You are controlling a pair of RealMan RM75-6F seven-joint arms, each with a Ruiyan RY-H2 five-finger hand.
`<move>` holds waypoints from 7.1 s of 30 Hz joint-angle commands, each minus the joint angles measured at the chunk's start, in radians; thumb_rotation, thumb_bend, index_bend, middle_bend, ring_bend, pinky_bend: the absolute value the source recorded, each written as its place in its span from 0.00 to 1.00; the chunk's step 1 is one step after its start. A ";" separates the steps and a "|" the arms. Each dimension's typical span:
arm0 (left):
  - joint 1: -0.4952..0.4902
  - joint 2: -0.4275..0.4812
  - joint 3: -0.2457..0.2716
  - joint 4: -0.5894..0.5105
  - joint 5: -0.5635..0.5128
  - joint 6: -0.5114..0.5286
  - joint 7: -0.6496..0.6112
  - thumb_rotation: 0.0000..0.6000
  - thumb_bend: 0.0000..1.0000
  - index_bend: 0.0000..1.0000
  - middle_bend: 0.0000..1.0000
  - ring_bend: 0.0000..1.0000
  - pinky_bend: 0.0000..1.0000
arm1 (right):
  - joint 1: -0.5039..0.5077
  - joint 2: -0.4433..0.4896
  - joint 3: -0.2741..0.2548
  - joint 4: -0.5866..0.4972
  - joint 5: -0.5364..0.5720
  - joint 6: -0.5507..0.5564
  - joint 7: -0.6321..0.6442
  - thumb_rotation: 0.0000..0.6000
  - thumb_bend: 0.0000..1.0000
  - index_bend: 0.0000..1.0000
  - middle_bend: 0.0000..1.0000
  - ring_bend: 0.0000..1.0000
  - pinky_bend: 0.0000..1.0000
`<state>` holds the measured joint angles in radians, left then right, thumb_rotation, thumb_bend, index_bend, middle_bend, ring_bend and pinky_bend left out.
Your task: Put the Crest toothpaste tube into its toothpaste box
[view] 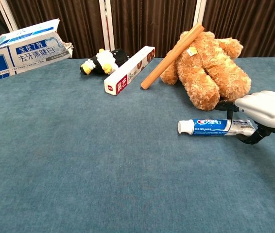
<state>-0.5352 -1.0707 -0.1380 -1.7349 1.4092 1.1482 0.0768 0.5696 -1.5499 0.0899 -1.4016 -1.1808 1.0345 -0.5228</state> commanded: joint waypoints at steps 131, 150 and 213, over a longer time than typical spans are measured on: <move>-0.535 -0.814 -0.283 0.472 -0.082 -0.006 0.112 1.00 0.43 0.36 0.48 0.43 0.46 | -0.106 0.780 0.074 -0.194 -0.629 0.390 0.258 1.00 0.40 0.65 0.70 0.68 0.58; -0.581 -0.742 -0.318 0.320 -0.216 -0.088 0.334 1.00 0.43 0.36 0.47 0.43 0.46 | -0.084 0.790 0.072 -0.146 -0.690 0.374 0.214 1.00 0.40 0.65 0.70 0.68 0.58; -0.682 -0.963 -0.347 0.547 -0.140 0.100 0.153 1.00 0.50 0.37 0.50 0.45 0.53 | -0.073 0.718 0.079 0.022 -0.815 0.520 0.136 1.00 0.40 0.04 0.33 0.25 0.24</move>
<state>-1.2191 -2.0242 -0.4894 -1.1989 1.2568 1.2358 0.2441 0.4968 -0.8319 0.1686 -1.3798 -1.9956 1.5543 -0.3863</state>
